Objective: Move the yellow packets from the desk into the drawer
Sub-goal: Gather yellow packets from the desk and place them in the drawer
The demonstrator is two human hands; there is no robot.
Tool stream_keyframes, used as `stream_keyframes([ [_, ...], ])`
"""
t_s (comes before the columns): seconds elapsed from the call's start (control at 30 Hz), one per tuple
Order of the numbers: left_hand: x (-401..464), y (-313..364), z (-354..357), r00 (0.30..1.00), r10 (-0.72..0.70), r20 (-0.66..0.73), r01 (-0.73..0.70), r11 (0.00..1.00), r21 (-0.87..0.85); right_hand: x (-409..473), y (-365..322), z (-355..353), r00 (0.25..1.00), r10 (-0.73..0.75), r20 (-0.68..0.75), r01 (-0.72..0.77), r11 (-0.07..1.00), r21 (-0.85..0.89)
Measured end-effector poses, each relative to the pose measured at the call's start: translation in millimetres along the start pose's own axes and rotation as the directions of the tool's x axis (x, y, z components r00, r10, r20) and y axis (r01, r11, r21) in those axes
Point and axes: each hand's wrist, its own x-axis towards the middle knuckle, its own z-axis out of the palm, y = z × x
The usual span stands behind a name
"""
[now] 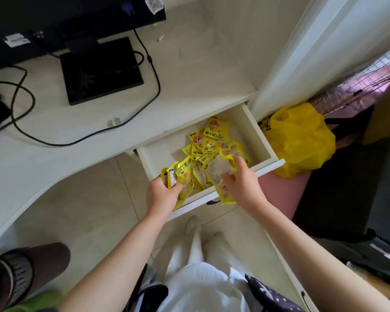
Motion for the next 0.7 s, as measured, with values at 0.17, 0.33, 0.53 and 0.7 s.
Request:
stream_keyframes([
  [0.17,27,0,26,0.948,-0.319,0.01,0.308,0.905,-0.293,56,5,6,0.983,0.161,0.09,-0.166,0.985,0.043],
  [0.33,56,-3,49,0.865,-0.501,0.021,0.466,0.789,-0.401,105,-1,27,0.968,0.168,0.188,-0.166,0.986,-0.027],
  [0.53,87,-9,69,0.84,-0.542,0.001,0.492,0.762,-0.421,145,-9,68,0.952,0.088,0.293,-0.065,0.994,-0.085],
  [0.7,128,-36,72,0.876,-0.48,0.044,0.451,0.785,-0.425,167,-5,87,0.944,0.048,0.326,-0.006,0.992,-0.128],
])
